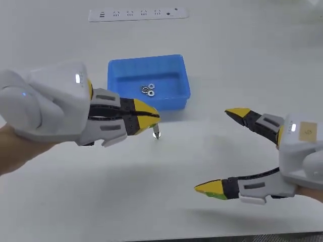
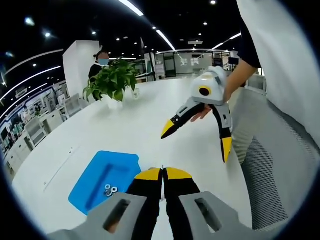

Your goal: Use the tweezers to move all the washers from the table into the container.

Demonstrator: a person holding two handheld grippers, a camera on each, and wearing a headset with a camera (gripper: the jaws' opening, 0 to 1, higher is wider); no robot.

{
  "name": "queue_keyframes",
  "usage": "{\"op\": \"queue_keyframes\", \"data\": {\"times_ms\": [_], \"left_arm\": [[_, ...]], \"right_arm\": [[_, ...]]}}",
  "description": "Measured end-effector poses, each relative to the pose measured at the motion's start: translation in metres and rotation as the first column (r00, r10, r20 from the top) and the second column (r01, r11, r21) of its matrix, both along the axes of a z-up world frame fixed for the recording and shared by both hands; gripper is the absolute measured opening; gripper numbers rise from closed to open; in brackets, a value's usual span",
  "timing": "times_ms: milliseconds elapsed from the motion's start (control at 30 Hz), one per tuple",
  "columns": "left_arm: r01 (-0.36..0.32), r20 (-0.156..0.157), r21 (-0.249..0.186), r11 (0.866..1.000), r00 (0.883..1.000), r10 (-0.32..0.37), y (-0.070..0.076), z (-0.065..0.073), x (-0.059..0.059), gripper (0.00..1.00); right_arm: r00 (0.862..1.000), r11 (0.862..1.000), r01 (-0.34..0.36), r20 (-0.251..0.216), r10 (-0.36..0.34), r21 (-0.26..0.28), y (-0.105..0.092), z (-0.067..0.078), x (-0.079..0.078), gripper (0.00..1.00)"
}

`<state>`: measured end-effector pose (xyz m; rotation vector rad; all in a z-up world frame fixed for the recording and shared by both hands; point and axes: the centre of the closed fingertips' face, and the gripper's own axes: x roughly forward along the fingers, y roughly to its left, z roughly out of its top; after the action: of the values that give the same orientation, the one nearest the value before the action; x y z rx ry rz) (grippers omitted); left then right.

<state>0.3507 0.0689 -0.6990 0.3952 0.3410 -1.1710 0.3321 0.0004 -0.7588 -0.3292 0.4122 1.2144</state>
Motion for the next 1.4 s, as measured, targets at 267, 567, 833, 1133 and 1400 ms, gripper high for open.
{"op": "queue_keyframes", "data": {"times_ms": [267, 567, 833, 1133, 1400], "left_arm": [[0.005, -0.049, 0.039, 0.999, 0.999, -0.004, 0.003, 0.0, 0.005, 0.04], [0.033, -0.068, 0.055, 0.998, 0.997, -0.029, -0.003, 0.0, 0.006, 0.04], [0.039, -0.073, 0.058, 0.998, 0.997, -0.035, -0.003, 0.0, 0.005, 0.04], [0.035, -0.072, 0.052, 0.998, 0.997, -0.031, -0.005, 0.0, 0.007, 0.04], [0.044, -0.078, 0.048, 0.998, 0.996, -0.04, -0.008, 0.0, 0.006, 0.04]], "right_arm": [[0.993, 0.993, -0.122, -0.007, 0.122, 0.007, 0.027, 0.005, 0.004, 0.77], [0.961, 0.962, -0.272, -0.051, 0.273, 0.032, 0.07, 0.013, 0.017, 0.57], [0.932, 0.935, -0.353, -0.085, 0.353, 0.018, 0.089, 0.002, 0.019, 0.27], [0.91, 0.913, -0.408, -0.08, 0.406, -0.013, 0.098, -0.008, 0.018, 0.17], [0.896, 0.897, -0.442, -0.058, 0.44, -0.027, 0.098, -0.009, 0.018, 0.12]]}}
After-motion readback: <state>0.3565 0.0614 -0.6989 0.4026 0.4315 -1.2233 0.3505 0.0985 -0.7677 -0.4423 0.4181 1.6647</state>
